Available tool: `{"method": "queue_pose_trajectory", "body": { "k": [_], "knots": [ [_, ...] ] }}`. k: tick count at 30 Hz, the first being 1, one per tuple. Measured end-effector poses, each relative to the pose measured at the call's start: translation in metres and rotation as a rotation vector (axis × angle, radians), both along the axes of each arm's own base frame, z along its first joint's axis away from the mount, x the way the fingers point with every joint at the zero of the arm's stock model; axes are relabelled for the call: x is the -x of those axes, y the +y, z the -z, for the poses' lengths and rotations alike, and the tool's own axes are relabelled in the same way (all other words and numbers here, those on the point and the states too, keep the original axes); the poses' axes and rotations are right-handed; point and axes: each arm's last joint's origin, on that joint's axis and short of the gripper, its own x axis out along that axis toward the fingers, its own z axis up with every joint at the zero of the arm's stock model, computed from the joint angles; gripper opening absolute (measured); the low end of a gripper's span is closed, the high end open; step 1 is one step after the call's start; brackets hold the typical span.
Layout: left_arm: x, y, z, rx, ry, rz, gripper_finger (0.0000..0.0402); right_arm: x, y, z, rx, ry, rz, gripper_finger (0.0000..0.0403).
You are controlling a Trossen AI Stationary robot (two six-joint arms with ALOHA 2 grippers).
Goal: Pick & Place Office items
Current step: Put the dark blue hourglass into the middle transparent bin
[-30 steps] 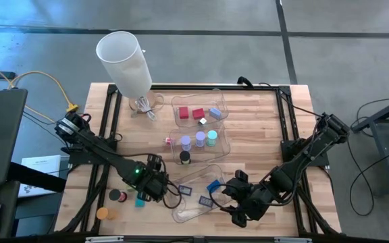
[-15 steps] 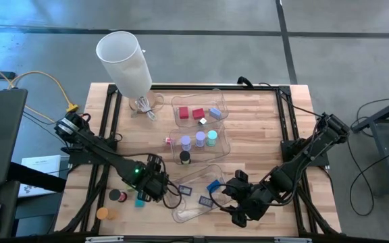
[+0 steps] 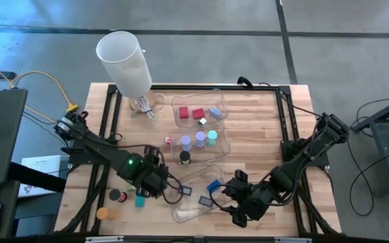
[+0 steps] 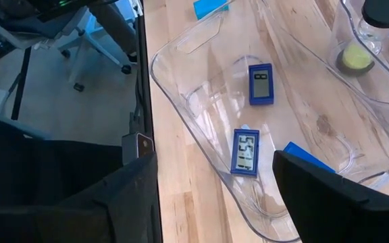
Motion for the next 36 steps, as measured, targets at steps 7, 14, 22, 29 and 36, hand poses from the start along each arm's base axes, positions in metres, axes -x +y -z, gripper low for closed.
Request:
{"method": "queue_pose_trajectory", "body": {
  "k": [7,14,22,29,36],
  "knots": [
    [-0.006,0.016,-0.043,-0.017,-0.057,0.02,0.0202,0.0,0.0,0.0,0.0,0.0,0.0,0.0284],
    [-0.02,0.045,-0.062,-0.05,-0.11,0.05,0.0202,0.0,0.0,0.0,0.012,-0.002,-0.012,0.0284],
    [-0.043,0.094,-0.064,-0.004,-0.15,0.029,0.0202,0.0,0.0,0.0,0.018,-0.003,-0.019,0.0284],
    [-0.056,0.123,-0.068,0.088,-0.233,0.035,0.0202,0.001,-0.001,0.01,0.035,0.021,-0.021,0.0284],
    [-0.073,0.12,-0.069,0.133,-0.343,0.132,0.0202,0.002,-0.005,0.023,0.074,0.041,-0.03,0.0284]
  ]
}}
